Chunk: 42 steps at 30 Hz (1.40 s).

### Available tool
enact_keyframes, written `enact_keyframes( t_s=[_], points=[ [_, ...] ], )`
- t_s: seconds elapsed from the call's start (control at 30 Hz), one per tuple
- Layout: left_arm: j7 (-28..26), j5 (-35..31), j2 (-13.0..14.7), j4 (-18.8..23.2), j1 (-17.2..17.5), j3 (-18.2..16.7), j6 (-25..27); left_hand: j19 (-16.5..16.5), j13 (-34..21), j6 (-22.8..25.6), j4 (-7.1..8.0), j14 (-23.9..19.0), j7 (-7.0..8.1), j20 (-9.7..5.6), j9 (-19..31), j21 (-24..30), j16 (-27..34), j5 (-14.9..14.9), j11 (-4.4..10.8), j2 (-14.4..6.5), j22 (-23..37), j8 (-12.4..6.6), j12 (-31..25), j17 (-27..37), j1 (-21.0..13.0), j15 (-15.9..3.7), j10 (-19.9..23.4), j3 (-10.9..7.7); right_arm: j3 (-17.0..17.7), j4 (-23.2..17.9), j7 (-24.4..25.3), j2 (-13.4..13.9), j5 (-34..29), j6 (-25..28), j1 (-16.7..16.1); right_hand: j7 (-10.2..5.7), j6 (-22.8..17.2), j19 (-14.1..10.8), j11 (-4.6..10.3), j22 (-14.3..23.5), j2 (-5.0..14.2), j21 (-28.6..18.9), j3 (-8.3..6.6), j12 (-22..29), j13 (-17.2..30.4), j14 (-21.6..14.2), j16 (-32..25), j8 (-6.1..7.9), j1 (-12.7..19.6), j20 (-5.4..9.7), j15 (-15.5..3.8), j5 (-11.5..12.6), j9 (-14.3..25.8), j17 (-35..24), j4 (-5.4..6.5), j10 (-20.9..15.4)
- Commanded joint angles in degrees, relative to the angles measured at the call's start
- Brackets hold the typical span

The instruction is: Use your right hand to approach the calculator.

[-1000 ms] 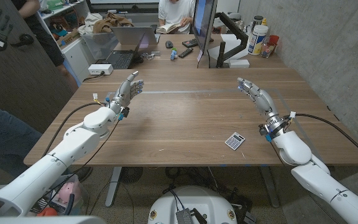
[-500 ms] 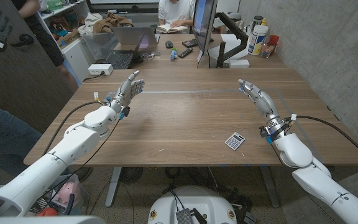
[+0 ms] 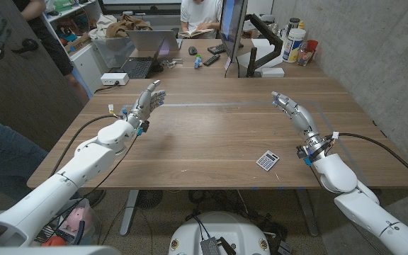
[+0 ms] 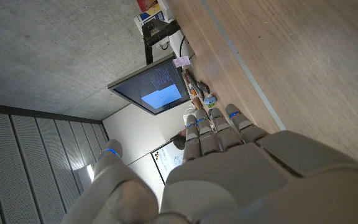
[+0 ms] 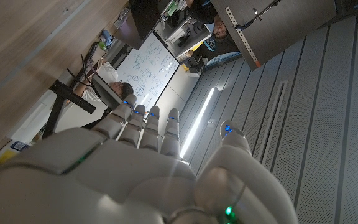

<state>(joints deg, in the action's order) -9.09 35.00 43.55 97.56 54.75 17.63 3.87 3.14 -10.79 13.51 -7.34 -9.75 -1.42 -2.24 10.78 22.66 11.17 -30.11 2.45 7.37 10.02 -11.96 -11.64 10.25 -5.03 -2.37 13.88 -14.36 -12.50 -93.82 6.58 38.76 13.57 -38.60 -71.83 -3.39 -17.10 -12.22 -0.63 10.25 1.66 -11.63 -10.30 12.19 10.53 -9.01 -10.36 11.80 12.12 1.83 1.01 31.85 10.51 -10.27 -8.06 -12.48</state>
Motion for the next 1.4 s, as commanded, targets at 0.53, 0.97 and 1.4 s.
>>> enact_keyframes(
  t_s=[0.53, 0.97, 1.4],
  points=[
    [0.14, -0.53, -0.24, 0.08, -1.34, 0.79, 1.0, 0.4, -0.13, 0.39, 0.04, 0.06, 0.13, -0.71, 0.2, -0.46, -0.1, -0.33, 0.34, -0.12, 0.07, 0.22, -0.01, 0.24, -0.51, -0.69, 0.11, 0.41, 2.45, -2.03, 2.5, 0.25, -4.99, -0.94, -3.93, -0.54, -0.15, -0.21, 0.51, 0.23, 0.05, 0.03, 0.11, 0.18, 0.1, -0.79, -0.36, -0.24, 0.97, -0.79, -0.33, 0.17, 0.25, -0.17, -0.18, -0.51],
    [0.57, 0.26, 0.11, 0.58, -0.98, 0.33, 1.31, 0.48, -0.13, 0.47, 0.07, 0.0, 0.14, -0.69, 0.21, -0.7, -0.07, -0.36, 0.39, -0.17, 0.08, 0.21, -0.03, 0.24, -0.54, -0.66, 0.17, 0.53, 3.3, -3.73, 3.92, 0.14, -8.34, -0.47, -5.32, -0.67, -0.26, -0.22, 0.63, 0.24, 0.02, 0.03, 0.13, 0.18, 0.11, -0.86, -0.34, -0.23, 1.11, -0.81, -0.33, 0.15, 0.25, -0.17, -0.17, -0.54],
    [0.55, -1.35, 0.62, 0.96, -1.97, 1.19, 1.75, 0.53, -0.13, 0.46, 0.09, 0.01, 0.21, -0.69, 0.21, -0.9, -0.07, -0.38, 0.41, -0.21, 0.09, 0.23, 0.0, 0.24, -0.58, -0.65, 0.09, 0.62, 4.16, -4.74, 4.83, 0.01, -9.91, 0.25, -6.54, -0.73, -0.37, -0.24, 0.69, 0.24, 0.01, 0.02, 0.13, 0.19, 0.11, -0.91, -0.32, -0.22, 1.26, -0.82, -0.32, 0.15, 0.26, -0.18, -0.16, -0.62]
  ],
)
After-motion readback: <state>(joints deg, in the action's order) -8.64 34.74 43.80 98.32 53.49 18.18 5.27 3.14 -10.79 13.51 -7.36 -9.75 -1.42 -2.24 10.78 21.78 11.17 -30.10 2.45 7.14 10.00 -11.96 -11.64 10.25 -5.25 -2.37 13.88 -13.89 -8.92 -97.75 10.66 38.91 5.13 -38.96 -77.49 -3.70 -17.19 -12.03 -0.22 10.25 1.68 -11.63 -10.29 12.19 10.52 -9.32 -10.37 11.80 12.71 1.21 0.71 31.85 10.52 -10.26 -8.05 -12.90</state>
